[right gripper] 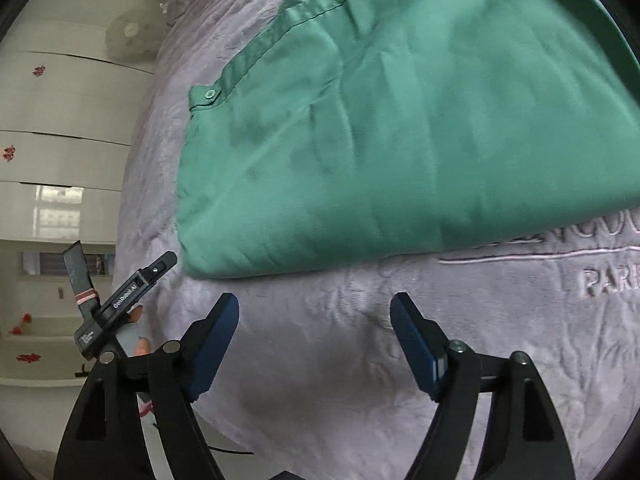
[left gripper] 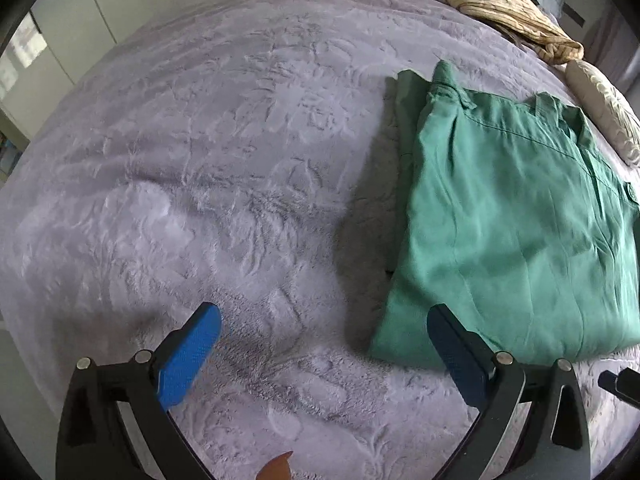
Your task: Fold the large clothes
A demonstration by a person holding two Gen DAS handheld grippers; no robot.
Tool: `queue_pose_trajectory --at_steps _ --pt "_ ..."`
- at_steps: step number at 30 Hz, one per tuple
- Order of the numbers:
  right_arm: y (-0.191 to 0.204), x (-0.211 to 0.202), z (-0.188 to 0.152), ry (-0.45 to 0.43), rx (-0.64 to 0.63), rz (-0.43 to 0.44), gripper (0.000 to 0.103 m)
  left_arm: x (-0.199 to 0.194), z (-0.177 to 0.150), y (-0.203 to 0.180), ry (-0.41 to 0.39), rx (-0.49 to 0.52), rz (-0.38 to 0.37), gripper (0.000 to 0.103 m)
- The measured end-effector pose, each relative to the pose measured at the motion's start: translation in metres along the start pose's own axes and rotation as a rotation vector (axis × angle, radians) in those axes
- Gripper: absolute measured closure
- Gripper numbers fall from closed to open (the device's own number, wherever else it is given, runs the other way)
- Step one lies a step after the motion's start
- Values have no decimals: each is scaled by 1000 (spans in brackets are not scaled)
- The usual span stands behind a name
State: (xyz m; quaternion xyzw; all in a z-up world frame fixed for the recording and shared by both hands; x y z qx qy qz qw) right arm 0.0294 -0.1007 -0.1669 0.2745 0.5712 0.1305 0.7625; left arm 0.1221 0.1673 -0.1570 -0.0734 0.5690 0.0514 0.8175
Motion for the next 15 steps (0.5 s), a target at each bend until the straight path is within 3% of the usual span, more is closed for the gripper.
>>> queue_pose_trajectory --at_steps 7,11,15 --pt "7 6 4 -13 8 19 21 18 2 1 67 -22 34 0" --pt "10 13 4 -5 73 93 21 32 -2 7 126 -66 33 0" --pt "19 28 3 18 120 151 21 32 -1 6 119 -56 29 0"
Point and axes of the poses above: each gripper's, at about its wrist camera, not at the fingertips, and x roughly the way its jaws point, y to its left, z to its top, the point moved 9 cm from there along x, roughly the way its jaws point, and after that the axes turned 11 degrees about -x, right-handed, at the moved point
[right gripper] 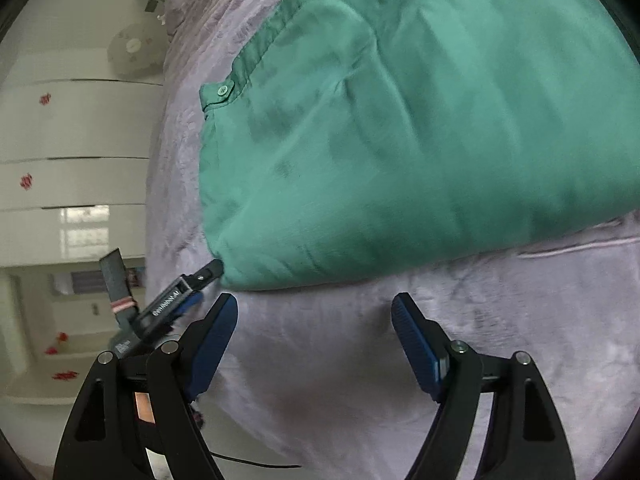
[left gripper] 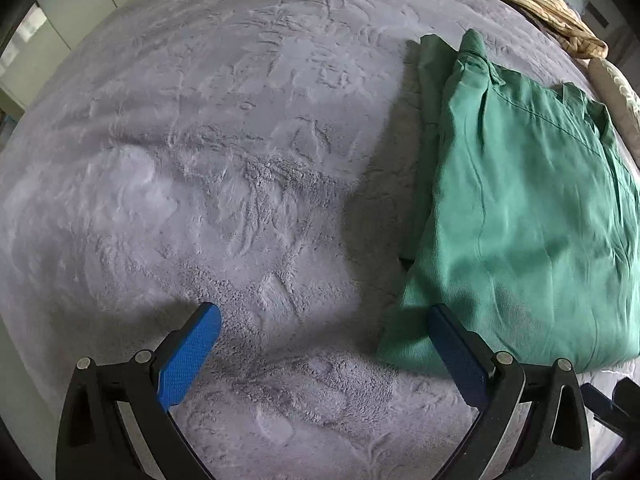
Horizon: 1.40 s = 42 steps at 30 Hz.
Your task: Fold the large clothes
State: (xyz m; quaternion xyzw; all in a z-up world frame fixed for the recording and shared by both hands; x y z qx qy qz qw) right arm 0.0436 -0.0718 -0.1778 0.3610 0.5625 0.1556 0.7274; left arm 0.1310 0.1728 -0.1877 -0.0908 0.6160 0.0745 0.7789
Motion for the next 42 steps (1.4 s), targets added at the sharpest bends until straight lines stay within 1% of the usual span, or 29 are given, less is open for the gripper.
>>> queue_pose_trajectory --at_steps 4,6,8,16,20,27,32,35,38,40,42 --pt "7 10 0 13 5 21 21 -2 1 -2 -12 13 7 0" --pt "11 11 1 15 0 25 21 -2 0 -5 -8 17 -7 0" --pt "13 12 1 15 -6 26 21 -3 0 -6 -11 17 -4 0" --pt "9 13 1 13 16 32 21 -10 -3 -16 -26 47 -7 0" --pt "8 14 1 13 17 36 21 -7 -2 -20 -26 48 -7 0" --pt "10 21 2 6 38 70 21 -6 1 -18 -27 51 -17 0" --pt "15 33 8 -11 84 125 21 -7 6 -17 -16 31 -66 0" --pt "20 45 13 -25 111 160 21 -10 12 -13 -18 10 -112 0" --pt "26 62 19 -41 160 224 20 -13 16 -12 -13 -18 -161 0" --pt "31 73 25 -77 217 282 10 -13 20 -12 4 -48 -208 0" --pt "35 79 33 -115 254 315 10 -13 24 -15 16 -68 -254 0"
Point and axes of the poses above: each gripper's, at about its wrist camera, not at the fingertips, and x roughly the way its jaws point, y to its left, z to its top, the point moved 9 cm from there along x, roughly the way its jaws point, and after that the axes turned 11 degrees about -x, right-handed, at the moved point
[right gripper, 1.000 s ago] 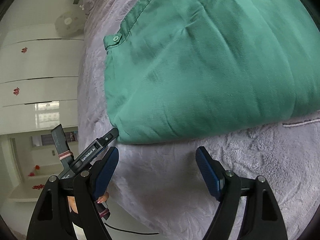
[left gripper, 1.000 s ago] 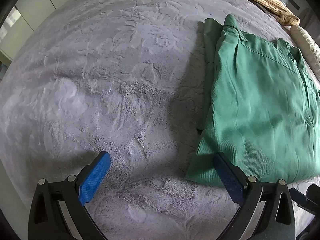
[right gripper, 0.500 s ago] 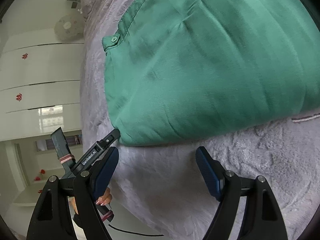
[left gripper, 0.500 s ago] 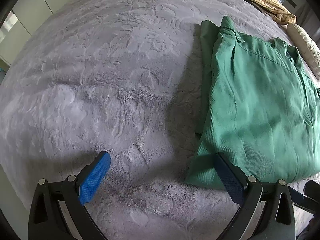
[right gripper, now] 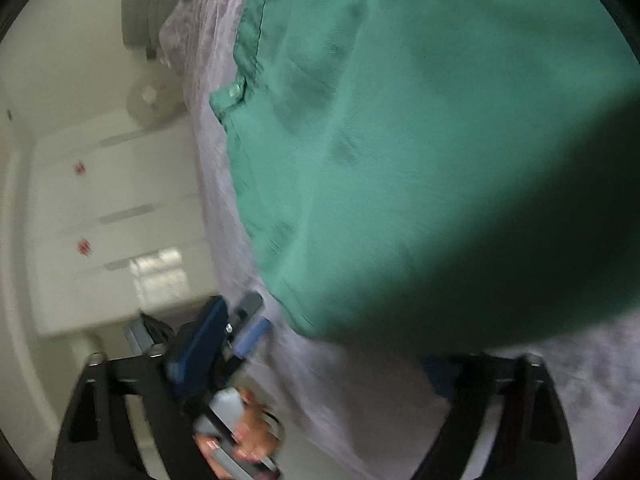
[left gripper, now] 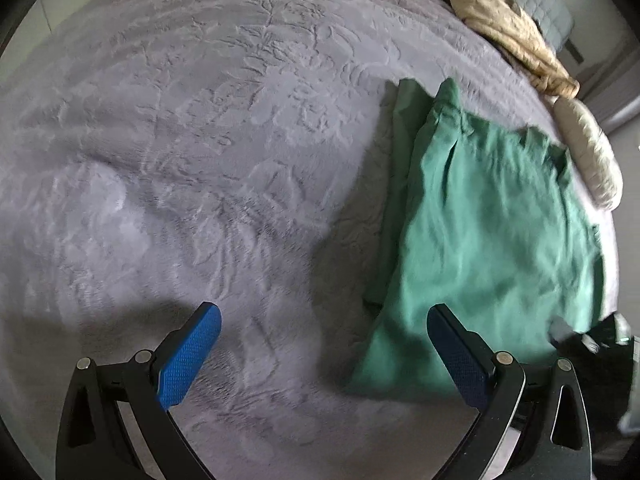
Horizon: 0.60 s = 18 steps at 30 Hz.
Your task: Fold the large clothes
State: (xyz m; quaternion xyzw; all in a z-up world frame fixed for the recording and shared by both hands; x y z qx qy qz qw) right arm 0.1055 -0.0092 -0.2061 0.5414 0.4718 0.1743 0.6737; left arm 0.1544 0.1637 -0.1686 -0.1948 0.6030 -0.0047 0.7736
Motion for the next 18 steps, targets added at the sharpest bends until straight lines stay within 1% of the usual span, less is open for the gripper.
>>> queue_pose_trajectory --at_steps 2,3,4,5,6,7,9,10,12,14,16,18 --pt "0 7 6 -28 35 13 10 4 2 -8 23 0 -53 0" --pt "1 9 8 -38 54 21 10 7 3 -15 50 5 -99 0" --pt "2 10 10 -45 74 43 16 10 4 -20 70 6 -133 0" --pt "4 11 11 -48 84 63 25 12 3 -24 105 2 -192 0" --pt "6 12 12 -44 87 76 56 17 3 -34 145 -10 -258 0" --pt "7 11 12 -38 81 78 73 22 4 -42 174 -18 -306 0" --pt "13 9 13 -29 56 111 83 28 10 -53 226 -36 -393 0" --pt "18 6 13 -32 42 128 86 30 12 -58 243 -46 -421 0" --pt "34 -3 16 -45 3 166 86 34 20 -72 280 -50 -496 0" --pt "48 -9 18 -44 -52 176 86 39 22 -89 333 -21 -563 0" --pt "62 -14 20 -33 -115 162 86 43 21 -104 373 16 -583 0" --pt "69 -14 20 -23 -158 143 86 52 18 -124 402 64 -565 0"
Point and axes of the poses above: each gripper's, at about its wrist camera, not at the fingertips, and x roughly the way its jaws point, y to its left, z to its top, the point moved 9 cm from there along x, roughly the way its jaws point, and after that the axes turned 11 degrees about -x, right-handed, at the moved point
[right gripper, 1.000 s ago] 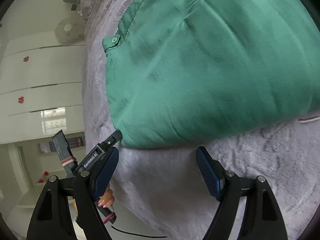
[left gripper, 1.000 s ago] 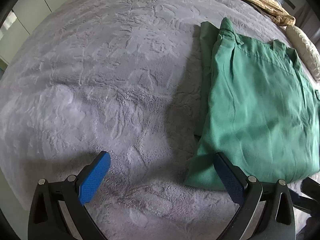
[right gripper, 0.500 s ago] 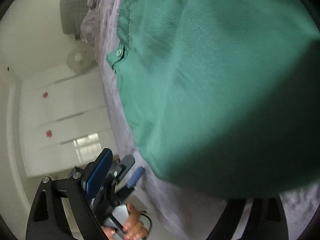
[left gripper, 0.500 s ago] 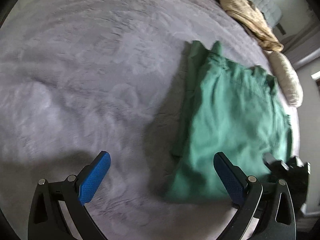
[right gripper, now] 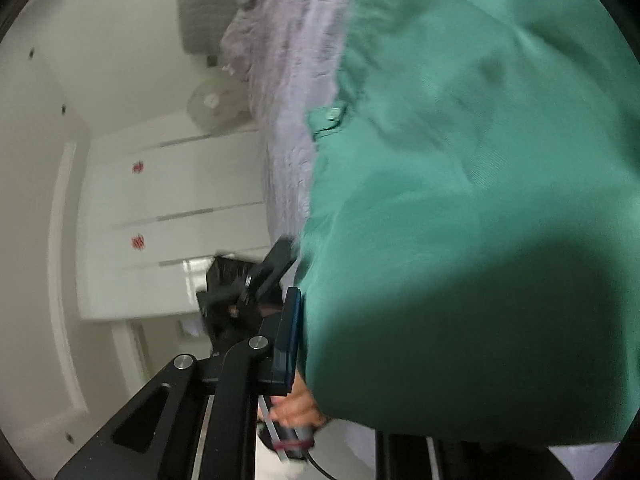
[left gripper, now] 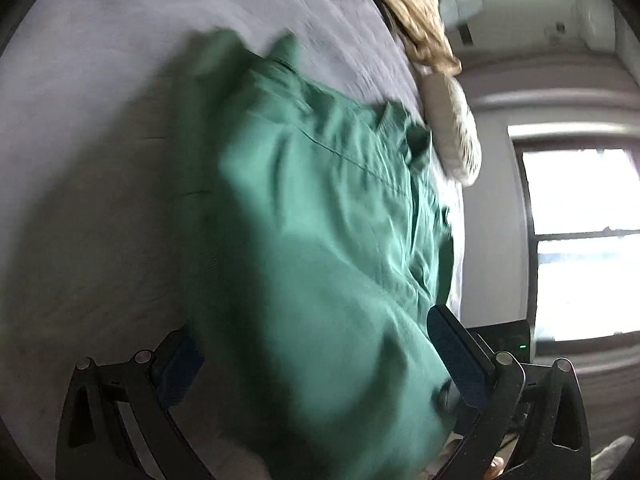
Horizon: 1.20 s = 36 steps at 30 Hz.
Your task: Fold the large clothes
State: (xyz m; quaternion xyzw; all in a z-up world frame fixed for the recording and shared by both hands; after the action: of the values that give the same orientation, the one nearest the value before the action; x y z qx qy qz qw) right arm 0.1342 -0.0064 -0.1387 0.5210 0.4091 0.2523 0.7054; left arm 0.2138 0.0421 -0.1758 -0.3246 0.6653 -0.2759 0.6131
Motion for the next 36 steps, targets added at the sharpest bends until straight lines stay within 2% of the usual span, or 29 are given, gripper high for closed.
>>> queue_pose_trajectory --at_steps 1,3,4,5,6,8,9,10,12,14,15,17,18,20,22,24,29,33,36 --pt "-1 -1 -2 13 -13 -14 86 8 1 -4 14 14 25 0" --pt "-5 2 -6 43 -25 -41 86 22 -3 -8 23 56 111 20" --pt "-10 4 -11 71 -33 -69 85 27 -5 -7 26 81 158 45" --pt "-14 4 -16 99 -37 -98 82 33 -6 -4 33 92 201 59" --pt "-22 4 -22 130 -35 -133 78 37 -8 0 38 86 233 63" --pt "-29 -1 -35 210 -29 -171 61 35 -10 8 16 87 259 75" --pt "-27 -8 -41 248 -35 -173 42 33 -9 5 -4 89 258 77" --pt "-23 -17 -44 266 -52 -166 36 30 -9 2 -26 96 253 78" --pt "-11 -42 -39 274 -128 -172 36 20 -12 -14 -80 143 245 80" --pt "-8 -75 -19 214 -215 -249 36 14 -16 -34 -117 196 245 80" --pt "-9 -90 -5 169 -243 -299 40 11 -19 -45 -135 224 245 80" --pt "-24 -119 21 90 -271 -417 66 6 -23 -67 -159 267 242 83" --pt "-39 -128 32 72 -270 -485 83 4 -25 -77 -166 280 239 83" --pt "-66 -129 38 86 -287 -564 87 4 -28 -98 -173 299 235 83" --pt "-98 -114 29 156 -281 -612 90 9 -31 -119 -170 322 227 83" --pt "-111 -109 27 146 -274 -600 90 20 -39 -151 -168 373 231 83" --pt "-106 -128 28 75 -186 -439 90 70 -61 -231 -156 555 269 83" --pt "-99 -174 28 -13 -147 -369 88 137 -82 -270 -116 698 352 83" --pt "-108 -221 31 -72 -112 -372 88 195 -100 -279 -62 751 379 83"
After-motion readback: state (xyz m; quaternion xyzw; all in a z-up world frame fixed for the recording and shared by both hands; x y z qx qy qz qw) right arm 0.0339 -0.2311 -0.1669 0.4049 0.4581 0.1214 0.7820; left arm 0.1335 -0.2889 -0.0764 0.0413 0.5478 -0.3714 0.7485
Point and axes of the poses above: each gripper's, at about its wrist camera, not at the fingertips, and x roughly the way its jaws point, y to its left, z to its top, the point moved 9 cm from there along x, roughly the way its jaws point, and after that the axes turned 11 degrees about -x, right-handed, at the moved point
